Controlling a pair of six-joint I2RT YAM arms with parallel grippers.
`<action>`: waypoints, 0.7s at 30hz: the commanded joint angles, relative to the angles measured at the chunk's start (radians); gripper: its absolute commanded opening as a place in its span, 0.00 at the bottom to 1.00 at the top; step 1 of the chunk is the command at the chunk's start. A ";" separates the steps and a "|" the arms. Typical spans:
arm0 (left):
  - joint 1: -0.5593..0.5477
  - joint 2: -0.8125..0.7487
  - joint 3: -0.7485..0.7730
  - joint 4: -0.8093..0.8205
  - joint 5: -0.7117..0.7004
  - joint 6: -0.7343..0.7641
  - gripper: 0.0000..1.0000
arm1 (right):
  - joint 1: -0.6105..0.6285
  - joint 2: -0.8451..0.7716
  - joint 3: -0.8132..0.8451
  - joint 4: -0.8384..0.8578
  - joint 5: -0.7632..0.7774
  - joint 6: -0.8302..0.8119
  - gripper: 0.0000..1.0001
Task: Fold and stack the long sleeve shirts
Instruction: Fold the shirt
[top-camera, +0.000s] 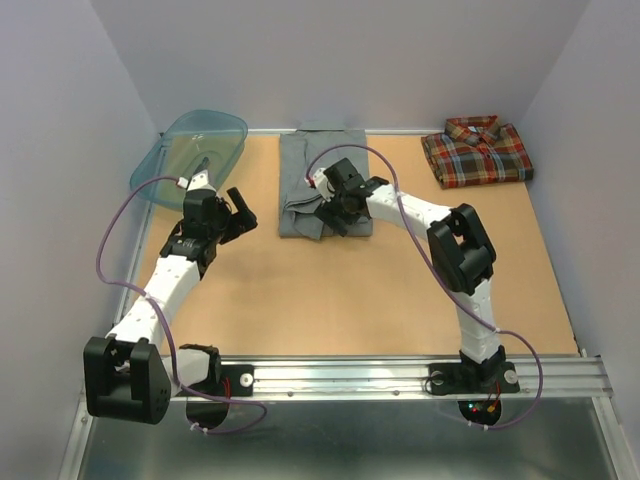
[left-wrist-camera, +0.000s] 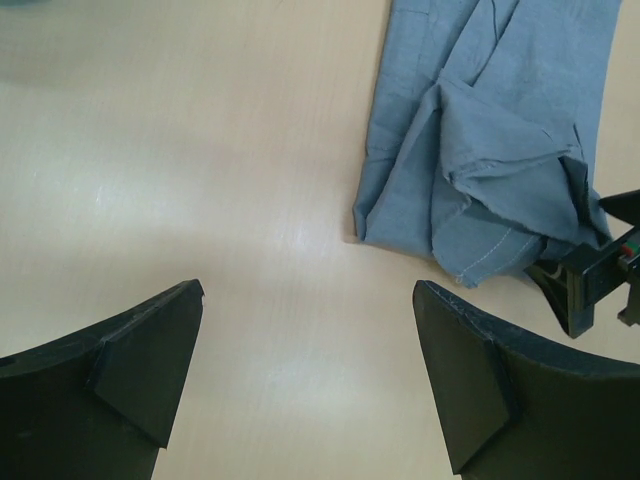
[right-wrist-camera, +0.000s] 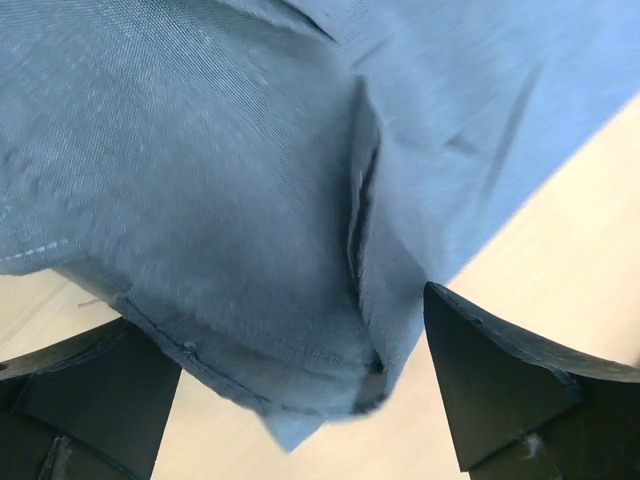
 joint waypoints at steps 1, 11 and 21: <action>-0.001 -0.020 -0.029 0.088 -0.004 0.021 0.98 | -0.009 0.003 0.151 0.036 0.075 -0.078 1.00; -0.001 -0.015 -0.102 0.149 -0.043 0.051 0.98 | -0.012 0.037 0.217 0.032 0.025 -0.094 1.00; -0.009 0.015 -0.118 0.182 -0.017 0.056 0.98 | -0.014 -0.038 0.103 0.016 -0.012 -0.061 1.00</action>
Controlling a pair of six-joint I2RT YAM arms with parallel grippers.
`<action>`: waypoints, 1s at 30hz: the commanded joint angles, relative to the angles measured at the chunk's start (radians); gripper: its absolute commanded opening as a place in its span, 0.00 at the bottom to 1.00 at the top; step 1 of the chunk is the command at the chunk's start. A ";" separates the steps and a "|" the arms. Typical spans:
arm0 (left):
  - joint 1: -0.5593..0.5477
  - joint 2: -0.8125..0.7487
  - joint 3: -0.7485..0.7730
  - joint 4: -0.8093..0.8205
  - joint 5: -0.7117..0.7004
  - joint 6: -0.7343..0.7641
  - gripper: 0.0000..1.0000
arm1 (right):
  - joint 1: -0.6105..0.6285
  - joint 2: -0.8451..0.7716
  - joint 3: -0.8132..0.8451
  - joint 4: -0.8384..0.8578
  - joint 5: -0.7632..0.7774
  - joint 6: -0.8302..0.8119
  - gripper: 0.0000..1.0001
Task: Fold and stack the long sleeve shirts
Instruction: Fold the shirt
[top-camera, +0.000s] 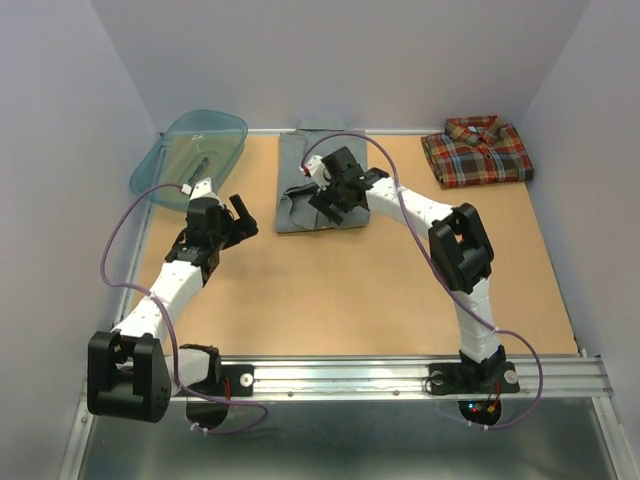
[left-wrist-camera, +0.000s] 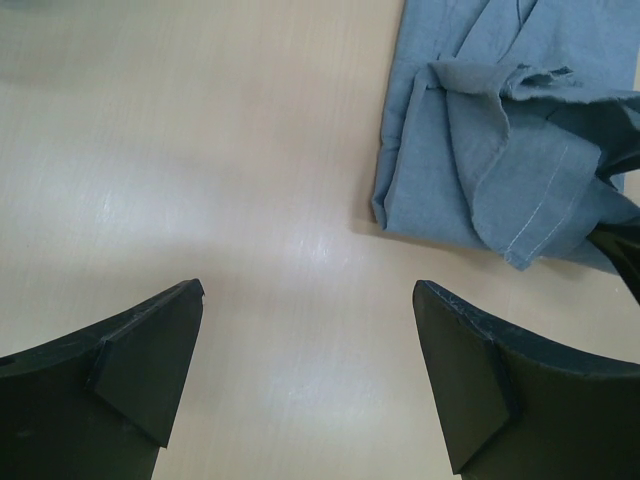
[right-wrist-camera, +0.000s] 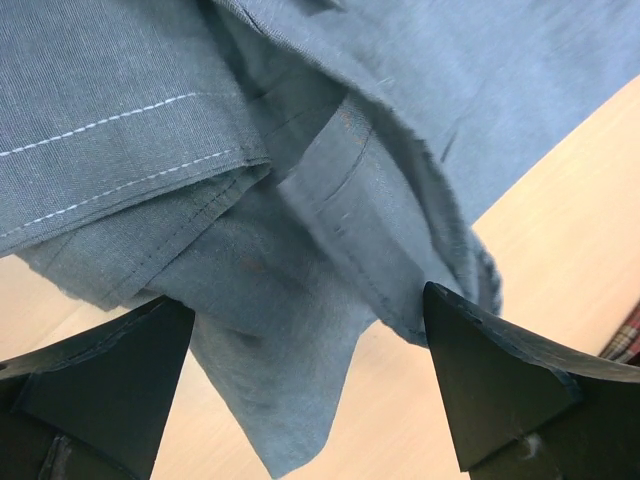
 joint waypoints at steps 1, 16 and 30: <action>-0.008 0.012 -0.009 0.051 0.001 0.024 0.98 | -0.006 -0.061 -0.026 0.009 -0.008 0.015 1.00; -0.009 0.040 -0.001 0.060 0.029 0.024 0.98 | -0.017 -0.103 0.113 0.006 0.039 0.053 1.00; -0.008 0.060 0.008 0.060 0.030 0.024 0.98 | 0.046 -0.092 0.012 0.007 -0.113 0.104 0.91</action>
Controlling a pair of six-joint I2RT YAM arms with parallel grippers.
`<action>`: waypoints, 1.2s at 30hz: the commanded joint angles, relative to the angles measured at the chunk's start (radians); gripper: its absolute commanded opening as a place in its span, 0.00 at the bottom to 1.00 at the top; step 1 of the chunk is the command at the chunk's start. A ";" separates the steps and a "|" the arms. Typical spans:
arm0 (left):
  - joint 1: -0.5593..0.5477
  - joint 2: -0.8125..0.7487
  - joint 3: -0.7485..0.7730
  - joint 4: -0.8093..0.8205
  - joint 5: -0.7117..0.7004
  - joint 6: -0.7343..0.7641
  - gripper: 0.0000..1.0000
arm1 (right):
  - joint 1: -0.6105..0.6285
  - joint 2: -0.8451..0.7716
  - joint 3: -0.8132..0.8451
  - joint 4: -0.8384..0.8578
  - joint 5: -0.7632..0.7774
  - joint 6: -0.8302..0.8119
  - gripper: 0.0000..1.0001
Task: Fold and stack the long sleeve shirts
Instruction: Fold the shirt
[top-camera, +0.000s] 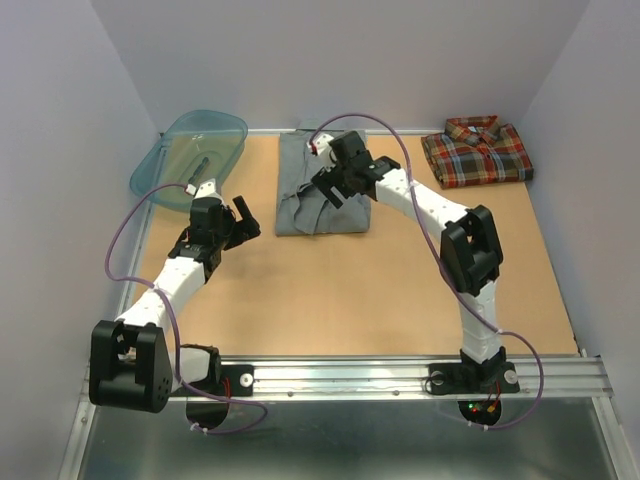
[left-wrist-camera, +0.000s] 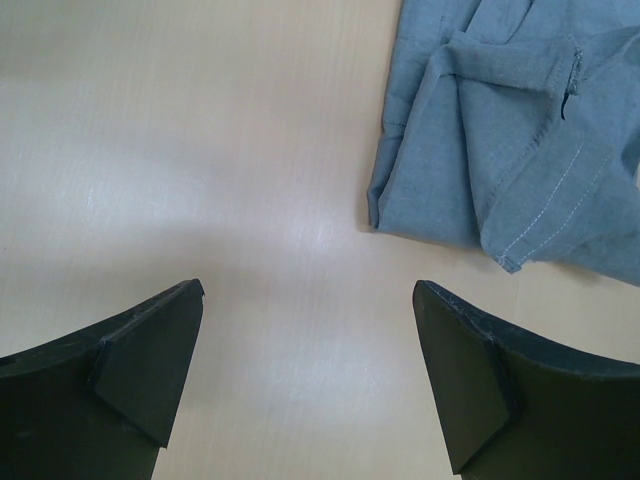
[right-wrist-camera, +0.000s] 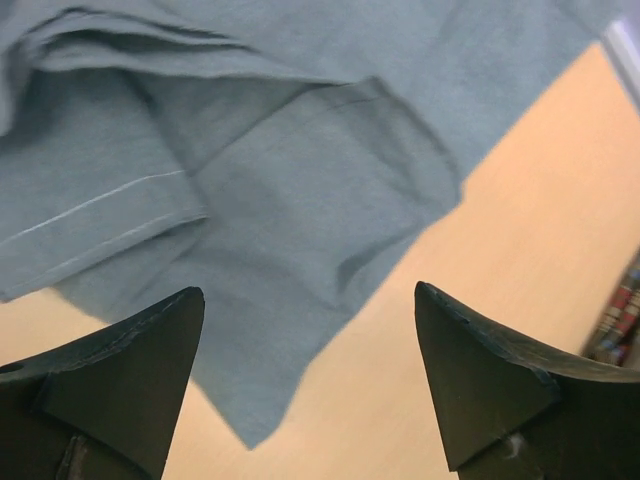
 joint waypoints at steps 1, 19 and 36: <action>-0.007 0.011 0.008 0.039 0.001 0.013 0.98 | 0.101 -0.033 -0.053 0.017 -0.047 -0.017 0.91; -0.007 0.020 0.023 -0.014 -0.132 -0.021 0.97 | 0.289 0.040 -0.087 0.130 0.079 -0.056 0.56; -0.007 0.039 0.036 -0.042 -0.134 -0.027 0.97 | 0.296 0.135 -0.062 0.157 0.171 -0.086 0.49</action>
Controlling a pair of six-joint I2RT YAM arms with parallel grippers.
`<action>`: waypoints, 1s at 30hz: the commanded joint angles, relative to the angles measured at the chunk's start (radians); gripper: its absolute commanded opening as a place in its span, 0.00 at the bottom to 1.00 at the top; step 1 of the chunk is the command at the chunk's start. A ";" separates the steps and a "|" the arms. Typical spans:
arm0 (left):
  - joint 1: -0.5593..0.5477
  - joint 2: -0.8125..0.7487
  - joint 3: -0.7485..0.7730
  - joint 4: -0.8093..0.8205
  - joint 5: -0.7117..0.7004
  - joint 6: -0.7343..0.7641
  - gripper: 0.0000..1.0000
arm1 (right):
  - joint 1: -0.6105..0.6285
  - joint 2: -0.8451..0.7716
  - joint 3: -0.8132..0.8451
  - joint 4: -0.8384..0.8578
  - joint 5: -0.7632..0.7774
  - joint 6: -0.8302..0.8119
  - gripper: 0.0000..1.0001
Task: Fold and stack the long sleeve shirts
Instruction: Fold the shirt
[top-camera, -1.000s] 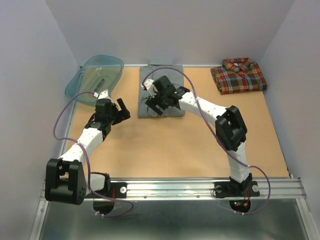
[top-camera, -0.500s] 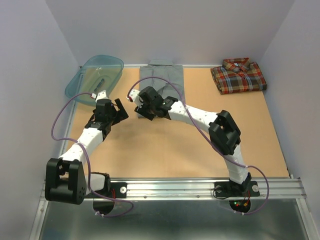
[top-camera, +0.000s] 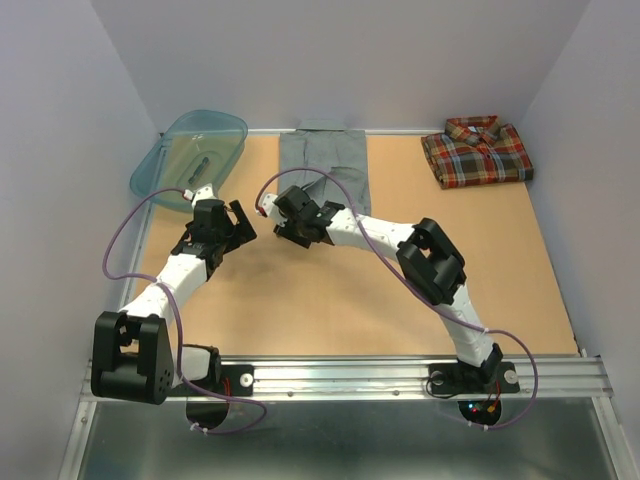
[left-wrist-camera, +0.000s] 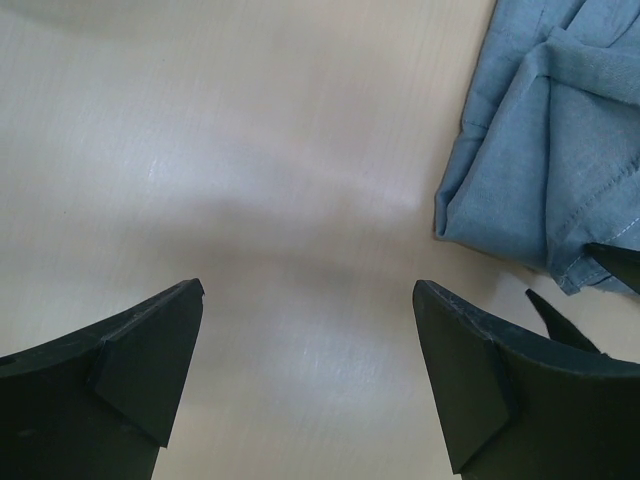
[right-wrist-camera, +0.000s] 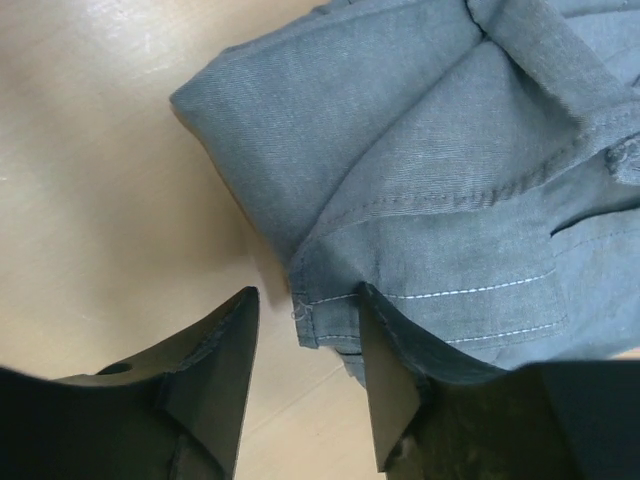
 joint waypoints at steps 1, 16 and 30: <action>-0.007 -0.008 0.035 0.000 -0.023 -0.003 0.97 | 0.009 -0.006 0.001 0.066 0.076 -0.022 0.40; -0.007 -0.014 0.033 0.000 -0.020 0.000 0.97 | 0.009 -0.046 0.018 0.094 0.179 -0.059 0.04; -0.007 -0.017 0.029 -0.004 -0.012 0.004 0.97 | -0.080 0.059 0.254 0.140 0.271 -0.138 0.14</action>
